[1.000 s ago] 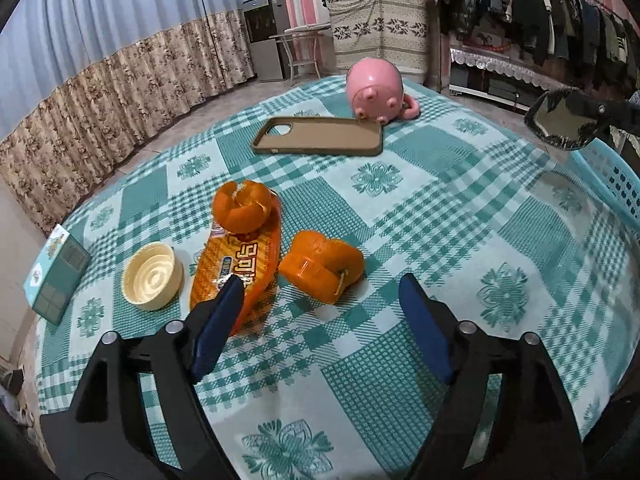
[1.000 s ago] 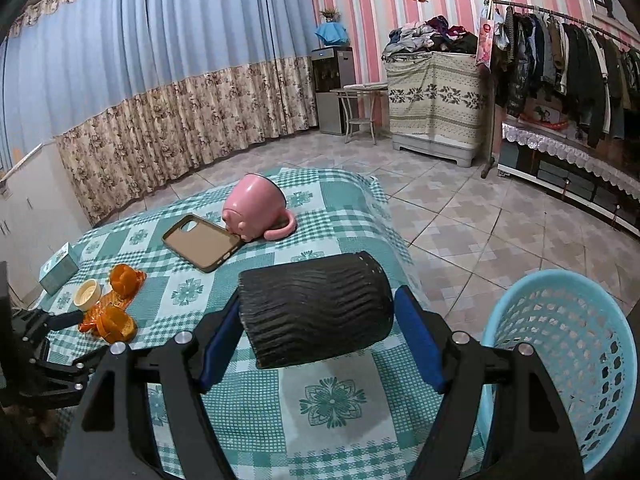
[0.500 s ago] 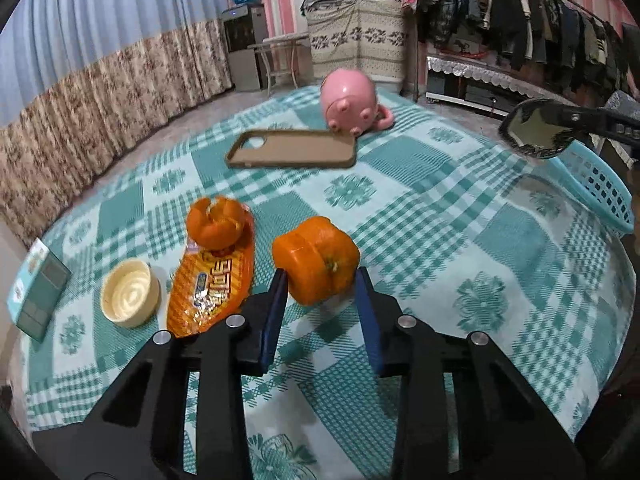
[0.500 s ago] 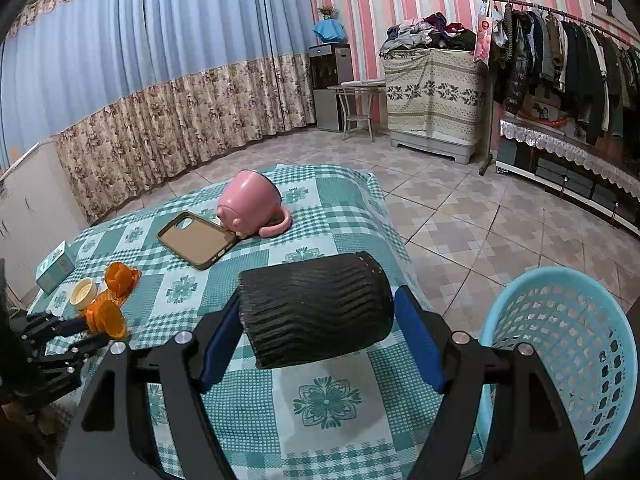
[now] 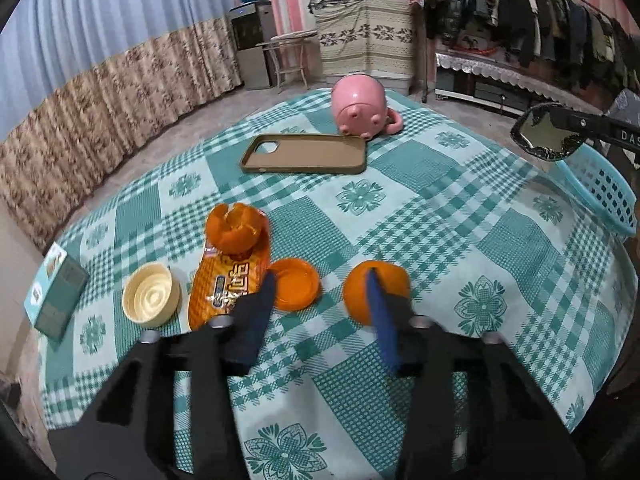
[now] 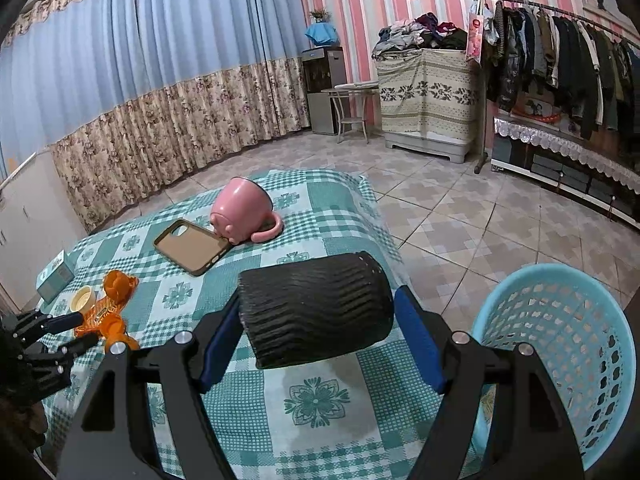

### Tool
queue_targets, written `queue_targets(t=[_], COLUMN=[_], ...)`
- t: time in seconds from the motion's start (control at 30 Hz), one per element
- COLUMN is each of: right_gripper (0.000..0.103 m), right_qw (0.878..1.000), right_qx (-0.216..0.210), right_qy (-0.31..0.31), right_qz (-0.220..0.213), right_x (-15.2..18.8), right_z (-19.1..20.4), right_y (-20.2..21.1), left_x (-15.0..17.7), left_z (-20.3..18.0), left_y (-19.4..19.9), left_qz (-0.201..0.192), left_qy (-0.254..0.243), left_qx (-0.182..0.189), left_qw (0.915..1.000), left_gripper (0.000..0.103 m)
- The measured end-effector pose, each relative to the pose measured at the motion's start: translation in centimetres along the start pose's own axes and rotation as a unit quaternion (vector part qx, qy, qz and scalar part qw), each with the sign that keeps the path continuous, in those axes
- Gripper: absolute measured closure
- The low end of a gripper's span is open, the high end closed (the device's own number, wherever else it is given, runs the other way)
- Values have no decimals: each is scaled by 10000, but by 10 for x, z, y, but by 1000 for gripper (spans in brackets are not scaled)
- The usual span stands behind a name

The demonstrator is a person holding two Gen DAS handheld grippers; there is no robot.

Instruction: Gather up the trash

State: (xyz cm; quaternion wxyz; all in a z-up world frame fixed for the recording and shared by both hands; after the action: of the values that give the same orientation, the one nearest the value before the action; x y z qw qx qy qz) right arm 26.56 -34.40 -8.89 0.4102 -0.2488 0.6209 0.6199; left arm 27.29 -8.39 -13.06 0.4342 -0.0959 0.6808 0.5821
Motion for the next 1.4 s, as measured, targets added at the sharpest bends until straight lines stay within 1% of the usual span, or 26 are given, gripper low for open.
queue_targets(t=[0.07, 0.1, 0.13, 0.27, 0.4, 0.43, 0.47, 0.5, 0.57, 0.6, 0.63, 0.7, 0.73, 0.8, 0.9, 0.97, 1.0, 1.03, 1.07, 1.13, 1.2, 1.23, 1.4], right_gripper=[30, 30, 30, 30, 30, 30, 30, 30, 30, 30, 30, 30, 30, 30, 30, 30, 30, 30, 30, 30, 30, 30, 30], right_qw=[10000, 10000, 10000, 10000, 10000, 10000, 10000, 10000, 9999, 9999, 9999, 9998, 9997, 9995, 9989, 9984, 9982, 9980, 9979, 9977, 9976, 9976, 9968], right_qx=[-9, -2, 9, 50, 65, 69, 70, 77, 108, 122, 129, 154, 165, 207, 285, 309, 318, 332, 341, 373, 418, 429, 654], right_qy=[-4, 28, 52, 76, 42, 33, 20, 10, -9, -30, -47, -108, -132, -179, -343, -444, -485, -529, -543, -545, -540, -537, -449], right_qz=[5, 8, 9, 20, 18, 19, 21, 19, 10, -4, -15, -67, -89, -134, -167, -149, -140, -129, -127, -124, -125, -127, -137], right_x=[0, 1, 1, 1, 1, 1, 1, 2, 3, 3, 2, 0, -1, -3, -2, -1, 0, 1, 1, 2, 4, 5, 10], right_z=[1, 1, 2, 0, -4, -4, -6, -8, -13, -17, -21, -30, -34, -43, -63, -72, -76, -80, -82, -85, -88, -89, -101], right_y=[0, 0, 0, 1, 3, 4, 5, 6, 10, 13, 15, 23, 26, 33, 41, 42, 42, 43, 44, 48, 53, 55, 71], left_x=[-1, -1, -2, 0, 5, 7, 9, 9, 7, 5, 2, -4, -9, -17, -19, -16, -15, -13, -12, -9, -5, -3, -2], left_z=[0, -1, -3, -21, -43, -47, -50, -49, -49, -49, -48, -49, -51, -56, -58, -54, -52, -50, -48, -45, -43, -43, -43], left_y=[0, -1, -2, -10, -17, -21, -26, -29, -29, -29, -28, -25, -24, -21, -24, -28, -29, -30, -32, -35, -39, -40, -42], left_qz=[-16, -26, -26, 49, 115, 174, 234, 233, 194, 161, 141, 119, 93, 61, 59, 88, 95, 101, 116, 148, 174, 179, 160], left_qy=[16, 20, 30, -24, -154, -170, -173, -178, -135, -81, -42, 31, 41, 8, 21, 46, 52, 66, 86, 90, 109, 115, 67], left_qx=[-25, -39, -22, 160, 258, 264, 217, 125, 77, 86, 86, 128, 175, 200, 65, -114, -176, -238, -265, -298, -335, -347, -388], left_qw=[10000, 10000, 10000, 9999, 9995, 9994, 9993, 9995, 9997, 9998, 9999, 9998, 9998, 9998, 10000, 9999, 9998, 9996, 9995, 9994, 9992, 9992, 9991], left_gripper=[45, 40, 37, 36, 37, 43, 45, 46, 51, 59, 72, 84, 91, 94, 94, 86, 77, 70, 68, 60, 56, 54, 54])
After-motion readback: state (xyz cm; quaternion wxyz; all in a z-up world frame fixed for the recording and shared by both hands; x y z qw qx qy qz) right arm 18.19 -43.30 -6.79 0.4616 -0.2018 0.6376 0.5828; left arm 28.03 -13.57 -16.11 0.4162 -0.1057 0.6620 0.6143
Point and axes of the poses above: each gripper's, at about its wrist camera, not at the fingertips, and y roughly against the way its jaws point, z to its left, x to its underside, the point moved 10 cm from there along -y, roughly the way its jaws point, and after that the axes turned 5 degrees about x, right-handed, at the moved point
